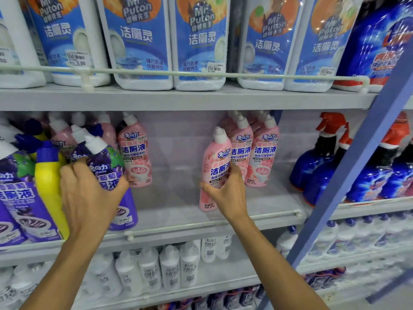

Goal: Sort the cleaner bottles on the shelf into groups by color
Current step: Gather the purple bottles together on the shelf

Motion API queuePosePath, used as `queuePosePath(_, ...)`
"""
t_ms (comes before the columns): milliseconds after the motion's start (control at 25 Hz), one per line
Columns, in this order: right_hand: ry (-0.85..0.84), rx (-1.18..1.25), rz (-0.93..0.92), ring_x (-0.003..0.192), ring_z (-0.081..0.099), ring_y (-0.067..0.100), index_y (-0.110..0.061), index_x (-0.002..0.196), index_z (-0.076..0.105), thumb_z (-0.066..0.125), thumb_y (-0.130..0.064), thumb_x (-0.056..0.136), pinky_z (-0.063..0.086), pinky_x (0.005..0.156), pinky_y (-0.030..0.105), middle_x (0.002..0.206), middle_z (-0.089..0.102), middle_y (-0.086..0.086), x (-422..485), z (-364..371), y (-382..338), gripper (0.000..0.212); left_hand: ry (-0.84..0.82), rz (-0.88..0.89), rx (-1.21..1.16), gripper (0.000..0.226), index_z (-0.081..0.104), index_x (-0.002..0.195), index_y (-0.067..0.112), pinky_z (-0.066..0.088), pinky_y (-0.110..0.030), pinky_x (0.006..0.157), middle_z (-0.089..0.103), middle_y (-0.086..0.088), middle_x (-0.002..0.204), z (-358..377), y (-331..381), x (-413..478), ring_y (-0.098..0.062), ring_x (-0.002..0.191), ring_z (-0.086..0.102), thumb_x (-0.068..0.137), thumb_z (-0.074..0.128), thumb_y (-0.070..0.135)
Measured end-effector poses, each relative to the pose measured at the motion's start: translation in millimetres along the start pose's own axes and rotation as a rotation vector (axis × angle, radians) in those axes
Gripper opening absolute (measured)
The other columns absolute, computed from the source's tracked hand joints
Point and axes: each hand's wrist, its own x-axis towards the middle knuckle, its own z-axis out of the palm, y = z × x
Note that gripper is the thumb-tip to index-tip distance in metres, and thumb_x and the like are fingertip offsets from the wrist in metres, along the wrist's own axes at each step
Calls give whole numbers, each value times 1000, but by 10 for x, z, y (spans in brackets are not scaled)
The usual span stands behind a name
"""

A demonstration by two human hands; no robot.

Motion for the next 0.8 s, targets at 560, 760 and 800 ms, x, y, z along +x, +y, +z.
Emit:
queuePosePath(560,385,-194,241,98,67,23,-27,116,50,87,-67,50,60,72,48,110,63,-3,524,-943,621,86,-21,-22,-37,77,42,130,24,56,-60,82,59,-13,122,59,-224,22,-40,106,61,68,82,50)
queuePosePath(760,399,-219,201,106,64,28,-23,121,48,89,-63,56,58,75,50,116,61,1,533,-944,689,87,-8,-28,-2,73,45,131,18,55,-59,81,57,-17,119,18,-132,-20,-42,106,58,73,85,39)
queuePosePath(800,400,-220,190,106,64,29,-23,122,48,88,-64,56,58,74,51,117,61,2,539,-942,719,87,6,-28,2,72,45,131,14,54,-59,81,55,-19,119,19,-106,-52,-43,108,55,74,85,35)
